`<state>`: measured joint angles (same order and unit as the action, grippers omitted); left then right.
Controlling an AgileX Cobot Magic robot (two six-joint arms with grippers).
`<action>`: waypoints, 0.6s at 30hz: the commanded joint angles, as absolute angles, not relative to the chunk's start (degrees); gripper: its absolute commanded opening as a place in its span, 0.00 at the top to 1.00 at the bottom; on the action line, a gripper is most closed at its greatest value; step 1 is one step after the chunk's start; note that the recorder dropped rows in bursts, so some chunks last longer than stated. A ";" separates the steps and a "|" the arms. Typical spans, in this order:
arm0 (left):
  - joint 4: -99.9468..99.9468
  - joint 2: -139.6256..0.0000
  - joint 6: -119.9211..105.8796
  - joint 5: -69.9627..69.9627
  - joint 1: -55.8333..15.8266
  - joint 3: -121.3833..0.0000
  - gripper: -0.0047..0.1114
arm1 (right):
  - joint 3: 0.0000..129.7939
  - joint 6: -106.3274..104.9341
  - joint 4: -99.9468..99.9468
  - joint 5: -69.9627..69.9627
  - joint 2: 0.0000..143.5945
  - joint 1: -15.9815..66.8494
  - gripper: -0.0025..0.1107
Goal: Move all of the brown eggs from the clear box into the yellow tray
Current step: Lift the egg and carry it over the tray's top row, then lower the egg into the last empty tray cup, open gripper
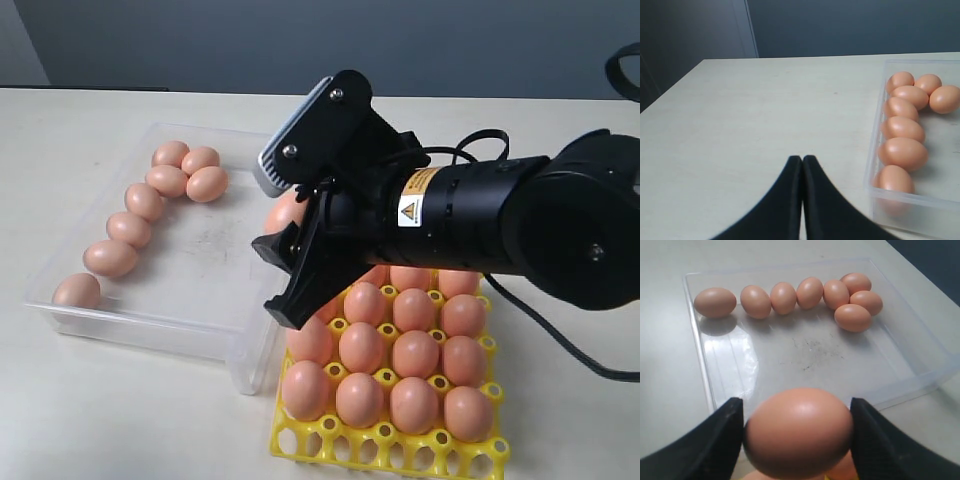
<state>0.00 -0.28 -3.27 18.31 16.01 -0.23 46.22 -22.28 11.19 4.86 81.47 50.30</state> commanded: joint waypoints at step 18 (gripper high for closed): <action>0.00 0.00 -3.24 17.69 15.75 0.00 0.96 | 43.91 -22.43 10.56 -3.34 81.53 49.70 0.98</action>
<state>0.00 -0.28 -3.27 18.31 16.01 -0.23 45.36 -22.26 11.16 -1.97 81.47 50.30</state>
